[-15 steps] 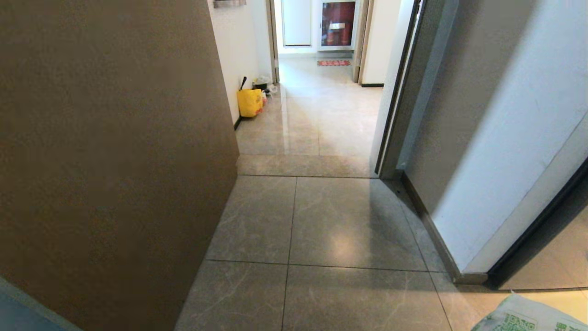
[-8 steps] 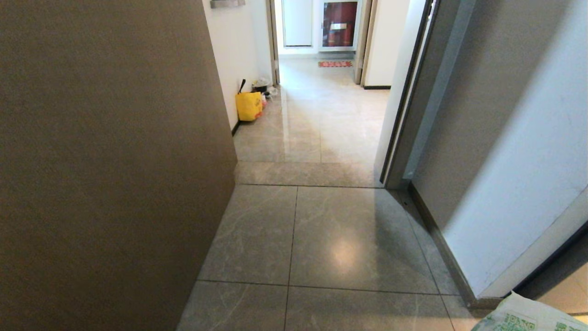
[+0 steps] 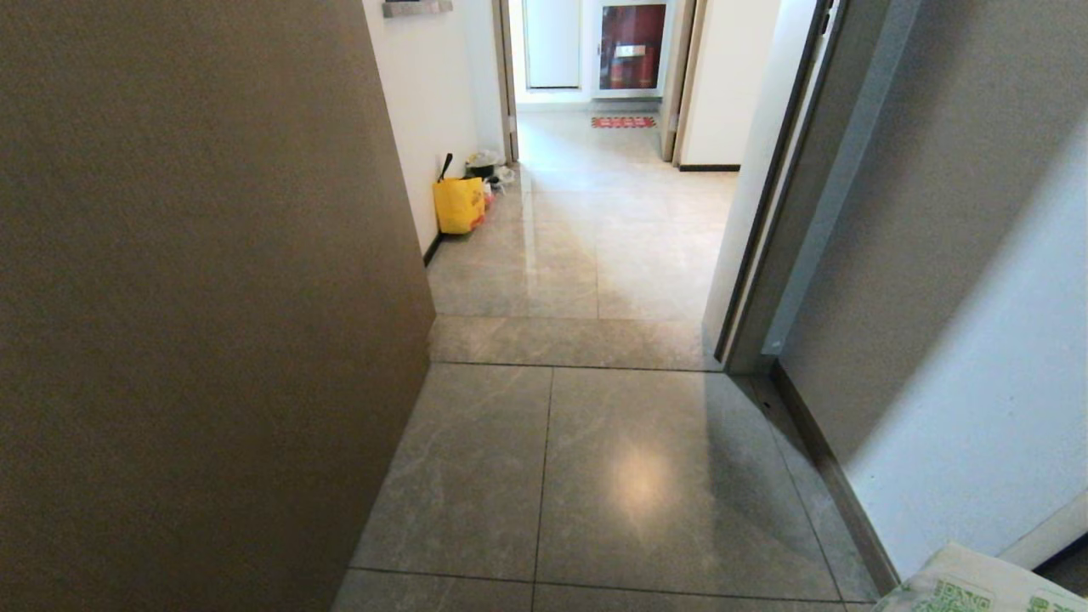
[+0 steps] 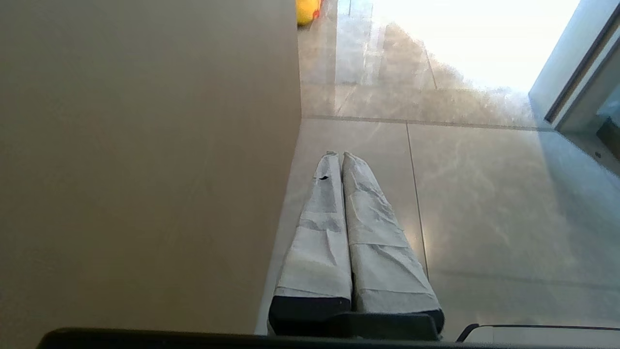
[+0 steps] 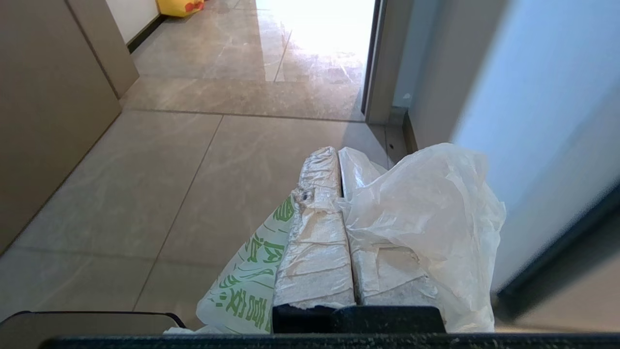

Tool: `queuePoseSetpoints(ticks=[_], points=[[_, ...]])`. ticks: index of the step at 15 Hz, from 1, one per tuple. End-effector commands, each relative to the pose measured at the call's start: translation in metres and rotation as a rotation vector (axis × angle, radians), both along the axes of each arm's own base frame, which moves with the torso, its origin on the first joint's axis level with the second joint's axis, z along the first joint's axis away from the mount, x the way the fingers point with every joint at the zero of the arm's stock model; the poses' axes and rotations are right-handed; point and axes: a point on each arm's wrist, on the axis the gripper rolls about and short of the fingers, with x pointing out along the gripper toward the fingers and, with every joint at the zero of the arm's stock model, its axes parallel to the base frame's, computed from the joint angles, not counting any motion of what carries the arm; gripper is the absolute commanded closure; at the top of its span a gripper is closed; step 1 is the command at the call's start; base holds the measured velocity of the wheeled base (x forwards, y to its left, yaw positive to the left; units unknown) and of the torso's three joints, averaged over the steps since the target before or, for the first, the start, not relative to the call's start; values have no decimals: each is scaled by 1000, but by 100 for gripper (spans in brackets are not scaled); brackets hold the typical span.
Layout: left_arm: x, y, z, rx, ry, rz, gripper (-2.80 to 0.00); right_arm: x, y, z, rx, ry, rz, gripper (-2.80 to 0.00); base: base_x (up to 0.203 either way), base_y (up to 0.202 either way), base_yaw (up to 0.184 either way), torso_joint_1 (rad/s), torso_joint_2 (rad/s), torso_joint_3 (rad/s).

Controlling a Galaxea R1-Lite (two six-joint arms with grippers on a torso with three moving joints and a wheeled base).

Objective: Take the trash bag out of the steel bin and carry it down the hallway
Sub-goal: Put the trash bag at the door

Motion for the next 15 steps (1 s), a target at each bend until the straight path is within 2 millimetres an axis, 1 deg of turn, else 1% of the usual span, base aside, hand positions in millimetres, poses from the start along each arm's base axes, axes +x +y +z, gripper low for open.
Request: queuePoseSetpoints(ticks=[1, 15], points=[[0, 0, 0, 0, 0, 0, 0, 0, 0, 0, -1, 1, 0, 0, 196, 0, 0, 2, 2, 4], [0, 0, 0, 0, 0, 0, 0, 0, 0, 0, -1, 0, 1, 0, 192, 0, 0, 2, 4, 2]])
